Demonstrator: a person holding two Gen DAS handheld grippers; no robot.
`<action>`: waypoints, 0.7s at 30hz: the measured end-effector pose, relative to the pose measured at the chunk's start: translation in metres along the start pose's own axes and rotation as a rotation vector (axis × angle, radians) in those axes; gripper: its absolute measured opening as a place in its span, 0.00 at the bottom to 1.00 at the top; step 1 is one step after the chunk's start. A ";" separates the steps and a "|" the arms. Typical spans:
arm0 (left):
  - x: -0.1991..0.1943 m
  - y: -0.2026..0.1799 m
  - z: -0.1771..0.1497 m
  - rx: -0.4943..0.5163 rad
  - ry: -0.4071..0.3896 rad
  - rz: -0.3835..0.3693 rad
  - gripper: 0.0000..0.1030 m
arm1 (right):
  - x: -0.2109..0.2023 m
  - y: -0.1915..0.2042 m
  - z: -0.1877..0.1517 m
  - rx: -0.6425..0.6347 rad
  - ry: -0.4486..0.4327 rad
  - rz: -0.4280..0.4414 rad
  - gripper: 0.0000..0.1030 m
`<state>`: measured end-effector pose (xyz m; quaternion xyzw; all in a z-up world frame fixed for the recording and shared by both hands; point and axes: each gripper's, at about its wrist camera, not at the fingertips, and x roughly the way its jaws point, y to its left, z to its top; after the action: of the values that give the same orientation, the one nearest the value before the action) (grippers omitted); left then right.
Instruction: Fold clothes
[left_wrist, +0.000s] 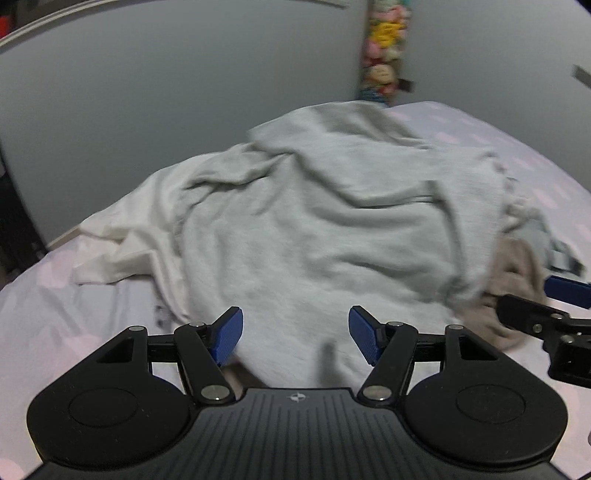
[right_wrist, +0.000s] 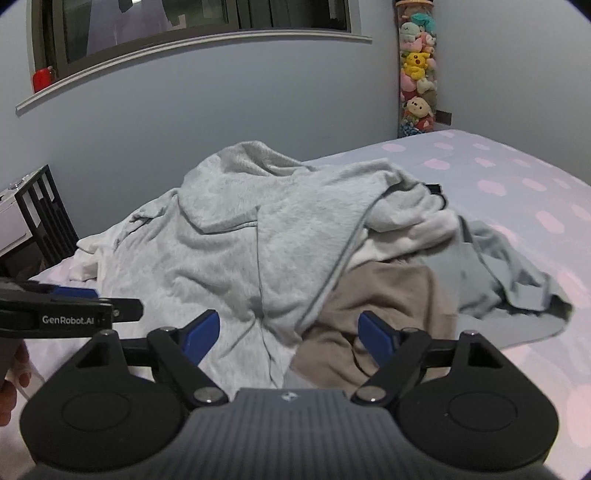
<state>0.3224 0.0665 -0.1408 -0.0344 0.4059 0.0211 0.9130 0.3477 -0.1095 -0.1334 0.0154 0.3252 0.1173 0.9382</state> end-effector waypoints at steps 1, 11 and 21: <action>0.006 0.004 0.001 -0.012 0.006 0.011 0.61 | 0.009 0.001 0.002 -0.004 0.004 0.000 0.79; 0.031 0.004 0.004 -0.012 0.047 0.072 0.51 | 0.057 0.011 0.017 -0.035 0.040 -0.016 0.41; -0.014 -0.017 0.011 0.050 0.029 -0.015 0.00 | -0.021 0.001 0.032 0.006 -0.078 -0.114 0.06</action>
<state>0.3220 0.0497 -0.1226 -0.0149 0.4191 0.0038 0.9078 0.3506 -0.1116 -0.0955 0.0041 0.2891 0.0621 0.9553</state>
